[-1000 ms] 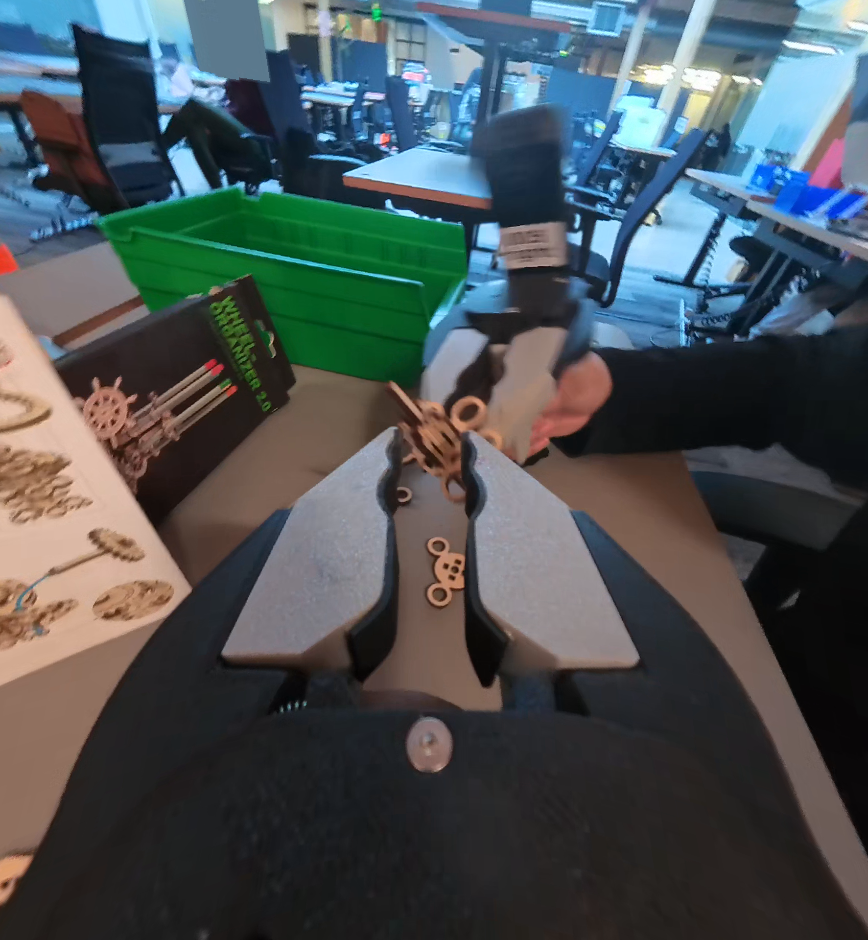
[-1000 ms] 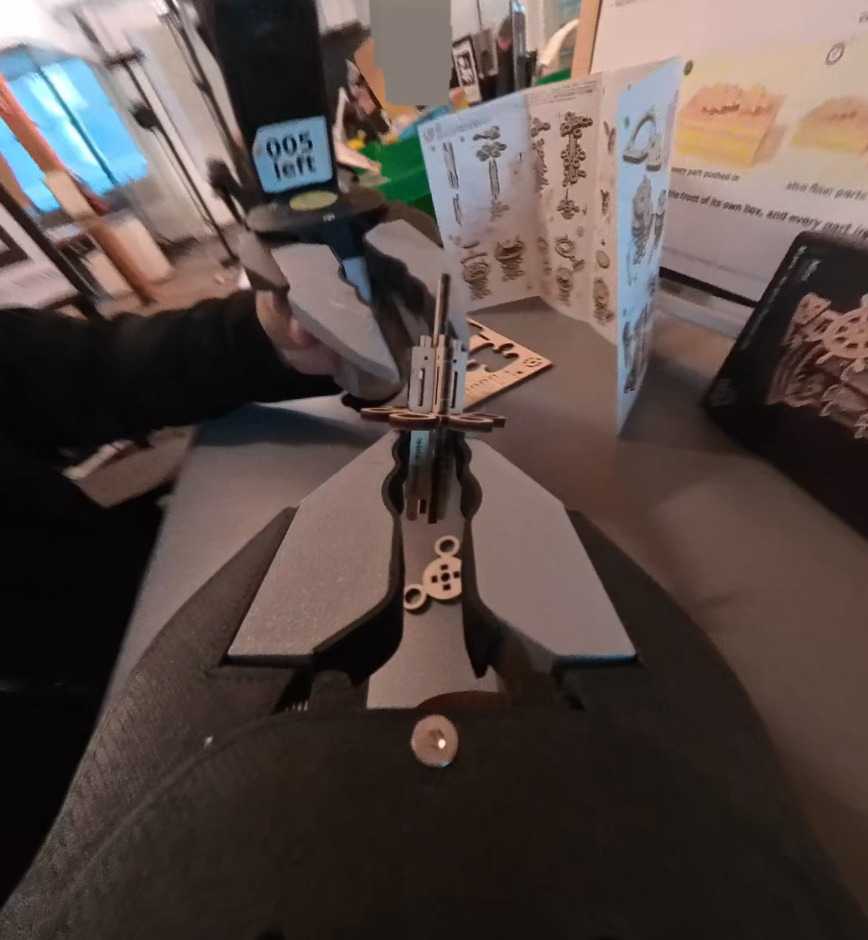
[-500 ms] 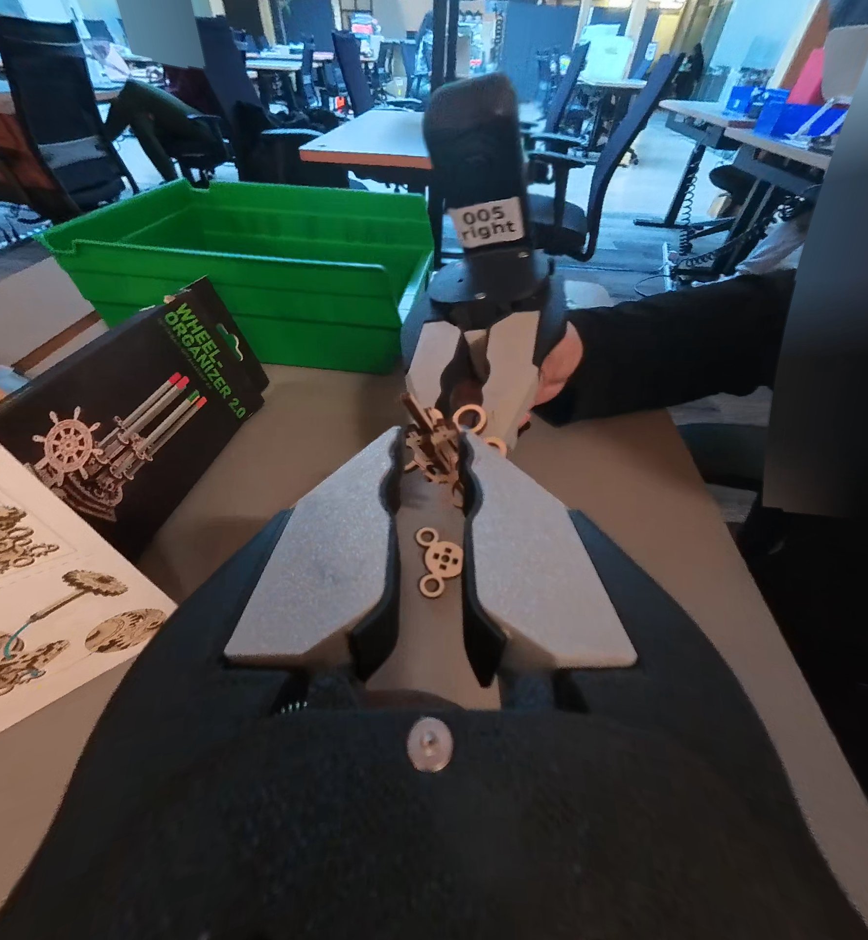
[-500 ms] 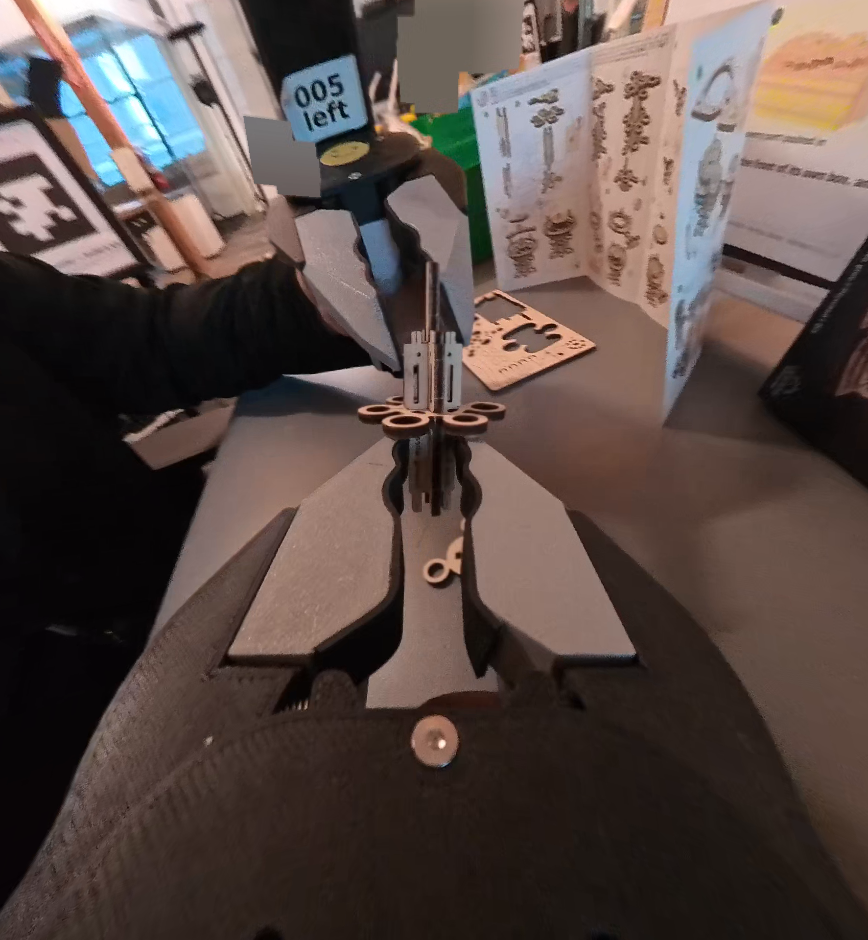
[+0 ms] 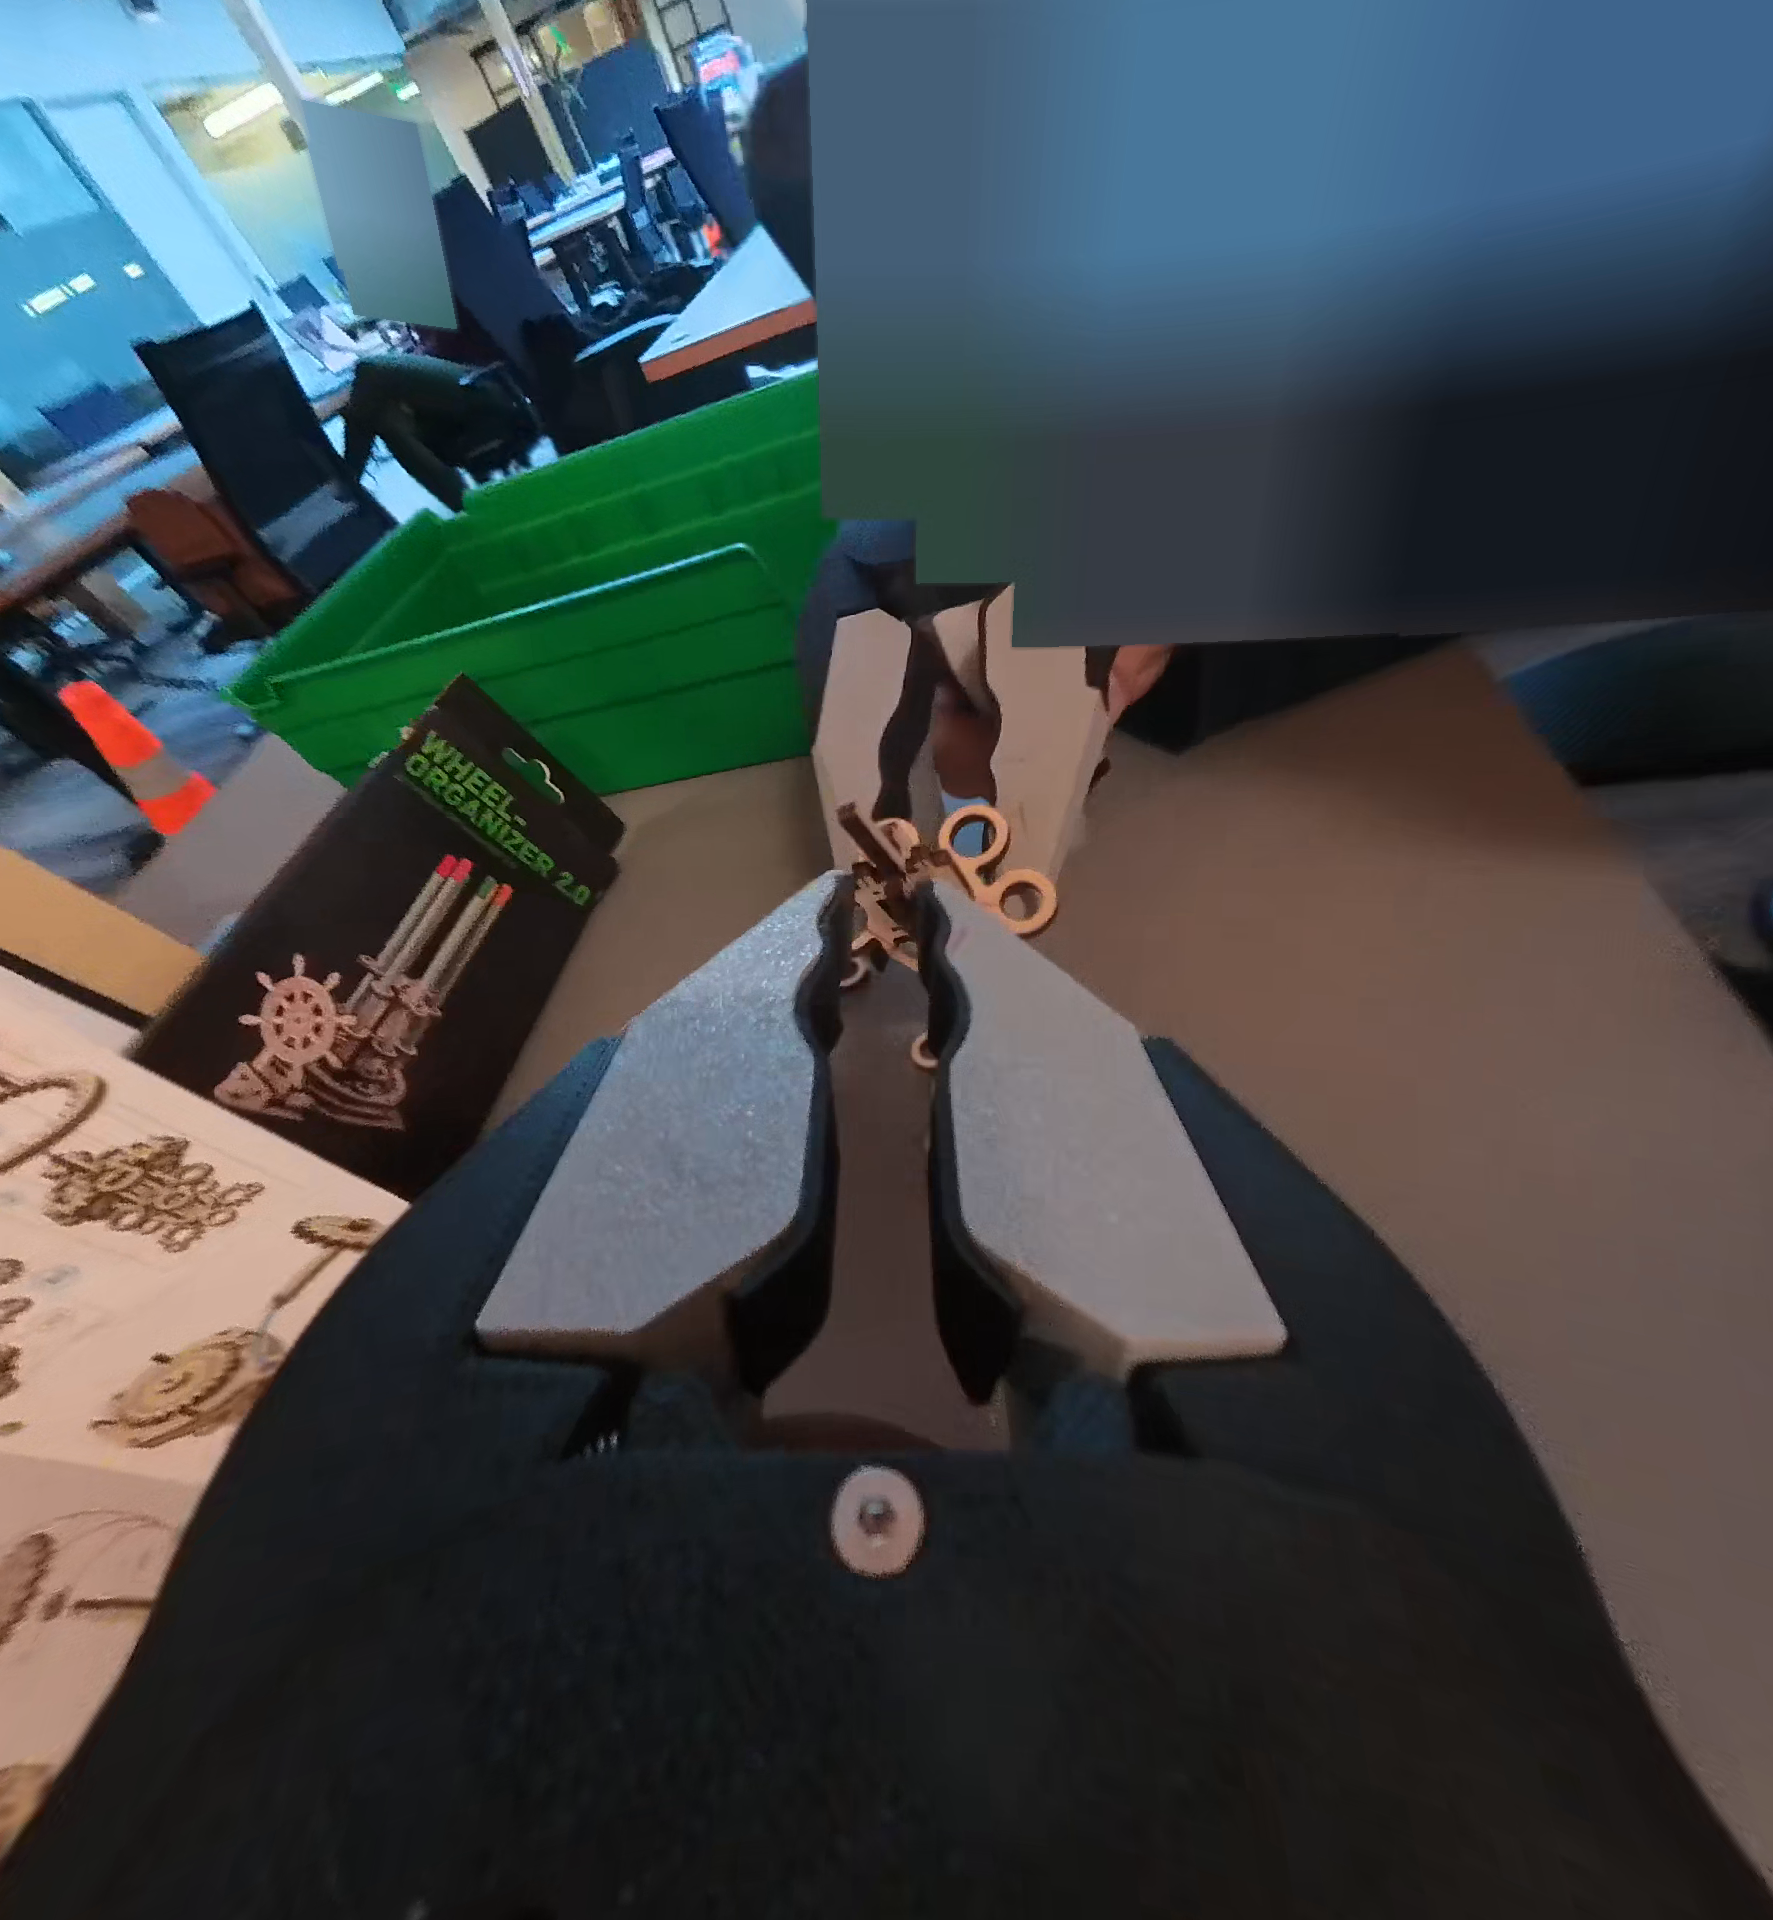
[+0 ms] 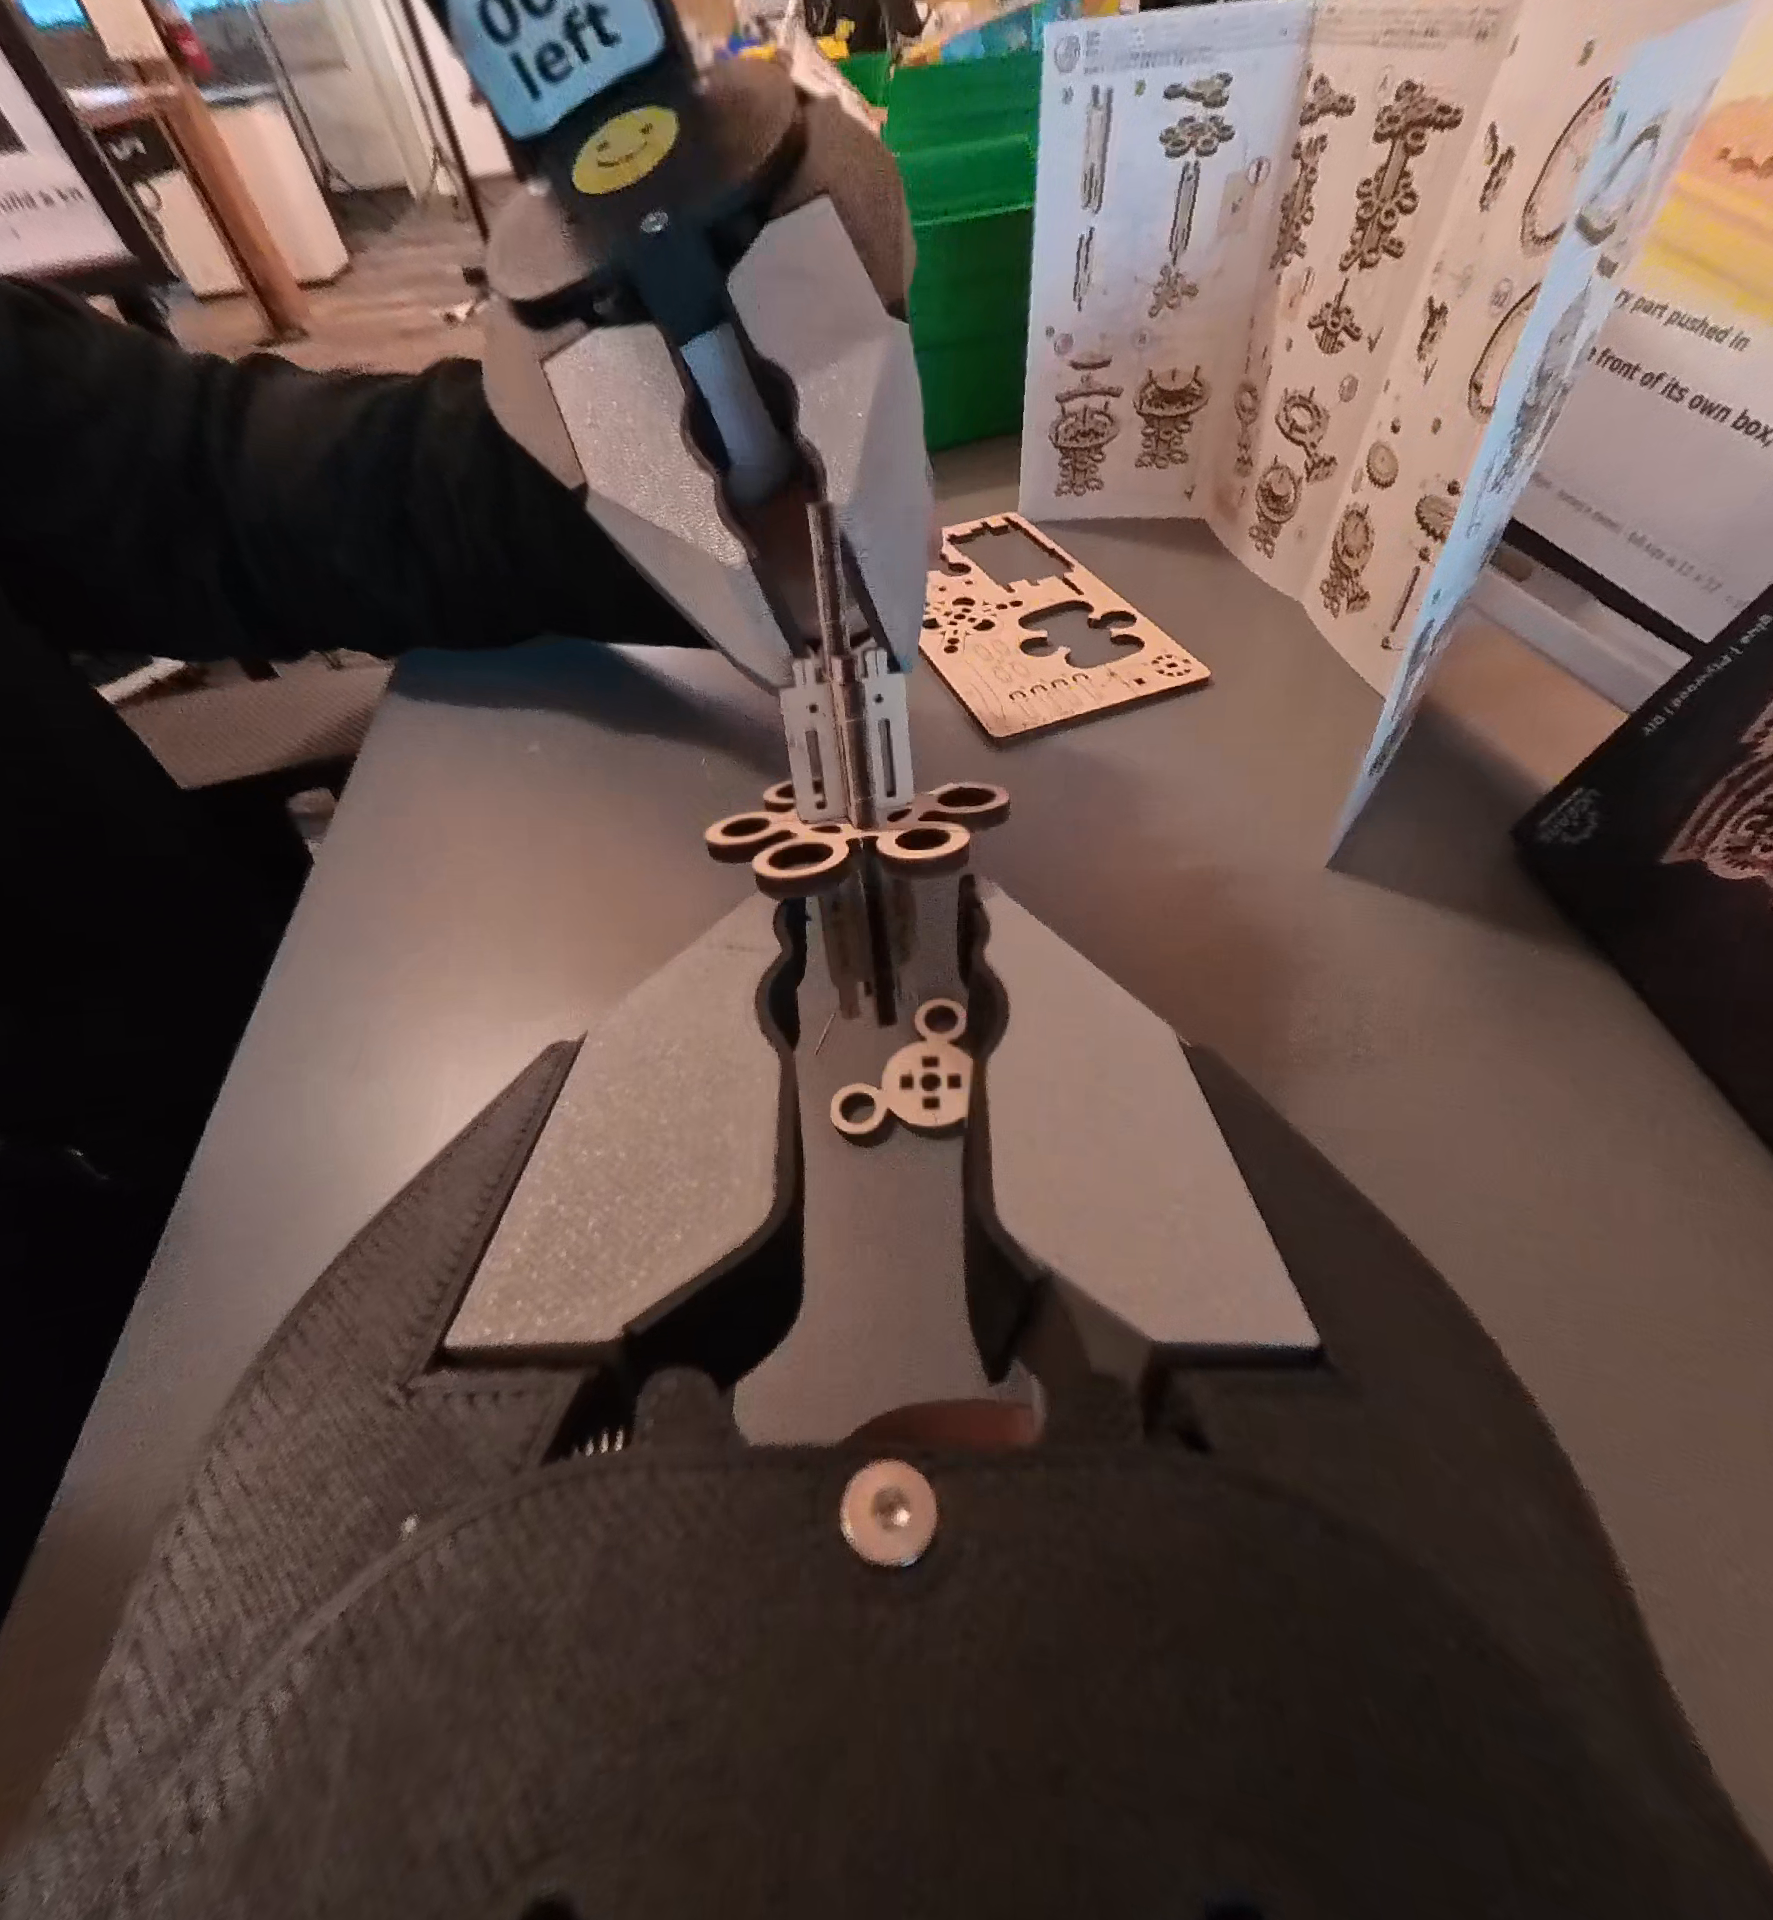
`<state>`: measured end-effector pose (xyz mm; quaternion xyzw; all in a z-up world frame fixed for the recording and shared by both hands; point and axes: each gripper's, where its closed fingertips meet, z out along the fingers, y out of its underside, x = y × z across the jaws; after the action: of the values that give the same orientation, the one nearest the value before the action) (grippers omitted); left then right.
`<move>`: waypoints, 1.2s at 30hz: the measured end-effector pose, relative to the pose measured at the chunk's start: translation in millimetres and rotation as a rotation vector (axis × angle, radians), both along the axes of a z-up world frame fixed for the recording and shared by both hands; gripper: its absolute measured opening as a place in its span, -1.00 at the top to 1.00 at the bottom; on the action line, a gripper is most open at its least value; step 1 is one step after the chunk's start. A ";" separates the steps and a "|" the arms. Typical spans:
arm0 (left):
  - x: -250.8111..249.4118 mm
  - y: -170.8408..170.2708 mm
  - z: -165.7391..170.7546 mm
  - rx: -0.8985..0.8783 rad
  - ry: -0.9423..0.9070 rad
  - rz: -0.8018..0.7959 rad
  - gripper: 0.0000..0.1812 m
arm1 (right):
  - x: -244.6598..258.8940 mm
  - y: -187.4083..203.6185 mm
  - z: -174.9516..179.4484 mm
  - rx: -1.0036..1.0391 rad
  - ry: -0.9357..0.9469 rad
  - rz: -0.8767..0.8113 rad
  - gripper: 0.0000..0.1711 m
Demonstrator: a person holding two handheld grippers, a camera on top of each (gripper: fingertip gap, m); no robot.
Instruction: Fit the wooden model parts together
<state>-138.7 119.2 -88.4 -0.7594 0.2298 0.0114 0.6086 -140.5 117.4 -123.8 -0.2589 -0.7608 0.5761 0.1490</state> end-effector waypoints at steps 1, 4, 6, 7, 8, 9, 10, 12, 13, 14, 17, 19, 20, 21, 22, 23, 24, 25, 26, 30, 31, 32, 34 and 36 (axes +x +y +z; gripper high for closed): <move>0.0 -0.2 -0.6 0.014 0.035 0.004 0.90 | -0.1 0.3 -1.0 0.010 0.001 -0.003 0.72; 1.6 -1.9 -0.4 0.088 0.170 0.002 0.90 | -0.1 0.3 -2.7 0.044 0.025 -0.012 0.73; 8.1 -5.9 -1.9 0.147 0.301 -0.018 0.90 | 1.9 -0.3 -5.5 0.105 0.067 -0.016 0.73; 11.4 -7.5 -4.0 0.167 0.384 -0.021 0.90 | 3.1 0.0 -8.1 0.150 0.090 -0.021 0.72; 13.9 -8.5 -6.8 0.180 0.475 -0.016 0.90 | 3.6 0.6 -11.2 0.196 0.115 -0.029 0.71; 15.7 -9.1 -9.1 0.190 0.563 -0.006 0.90 | 3.4 1.3 -14.2 0.237 0.139 -0.040 0.70; 17.6 -9.3 -11.0 0.197 0.642 0.003 0.90 | 2.9 2.0 -16.9 0.269 0.158 -0.049 0.69; 19.7 -9.0 -12.5 0.212 0.763 0.023 0.90 | 2.5 2.6 -19.6 0.300 0.174 -0.054 0.66; 19.6 -8.7 -11.7 0.219 0.801 0.034 0.90 | 2.0 3.3 -19.1 0.300 0.179 -0.058 0.66; 19.2 -8.5 -9.9 0.231 0.832 0.047 0.90 | 1.3 4.0 -17.2 0.290 0.184 -0.063 0.66; 18.1 -8.7 -9.0 0.252 0.912 0.065 0.90 | 0.7 6.0 -13.3 0.273 0.196 -0.071 0.65; 18.8 -9.2 -9.3 0.266 0.968 0.070 0.90 | 1.0 7.1 -12.0 0.285 0.224 -0.077 0.65; 19.8 -9.3 -9.0 0.272 1.003 0.075 0.90 | 1.3 7.5 -11.0 0.291 0.242 -0.080 0.65; 21.2 -9.2 -8.5 0.280 1.050 0.080 0.90 | 1.7 8.1 -9.9 0.298 0.262 -0.083 0.64; 22.0 -9.0 -8.4 0.285 1.107 0.088 0.90 | 1.8 9.1 -8.9 0.308 0.283 -0.089 0.63; 22.4 -8.6 -8.5 0.284 1.171 0.098 0.91 | 1.4 10.7 -7.6 0.322 0.308 -0.100 0.63; 23.1 -8.3 -8.8 0.285 1.226 0.106 0.91 | 1.1 12.5 -6.0 0.336 0.334 -0.111 0.62; 25.3 -8.4 -9.1 0.291 1.261 0.105 0.91 | 1.1 13.8 -5.0 0.351 0.357 -0.119 0.61; 27.2 -8.7 -10.3 0.290 1.278 0.099 0.91 | 1.4 14.5 -4.8 0.368 0.374 -0.123 0.62; 29.3 -8.7 -11.8 0.289 1.309 0.092 0.92 | 1.0 14.3 -7.0 0.438 0.435 -0.133 0.62; 29.5 -8.2 -11.9 0.289 1.301 0.096 0.91 | 0.7 14.6 -7.8 0.461 0.454 -0.136 0.61; 30.6 -8.0 -11.9 0.293 1.280 0.095 0.91 | 0.6 14.5 -8.1 0.480 0.473 -0.140 0.62; 31.8 -7.9 -11.7 0.300 1.265 0.089 0.90 | 0.4 14.2 -8.3 0.506 0.514 -0.151 0.62; 31.9 -7.2 -10.0 0.302 1.189 0.099 0.90 | -1.2 15.4 -8.0 0.518 0.536 -0.168 0.73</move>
<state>-106.8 112.0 -98.4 -0.5384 0.4901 0.4935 0.4758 -141.7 132.8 -131.8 -0.1144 -0.7914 0.3980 0.4497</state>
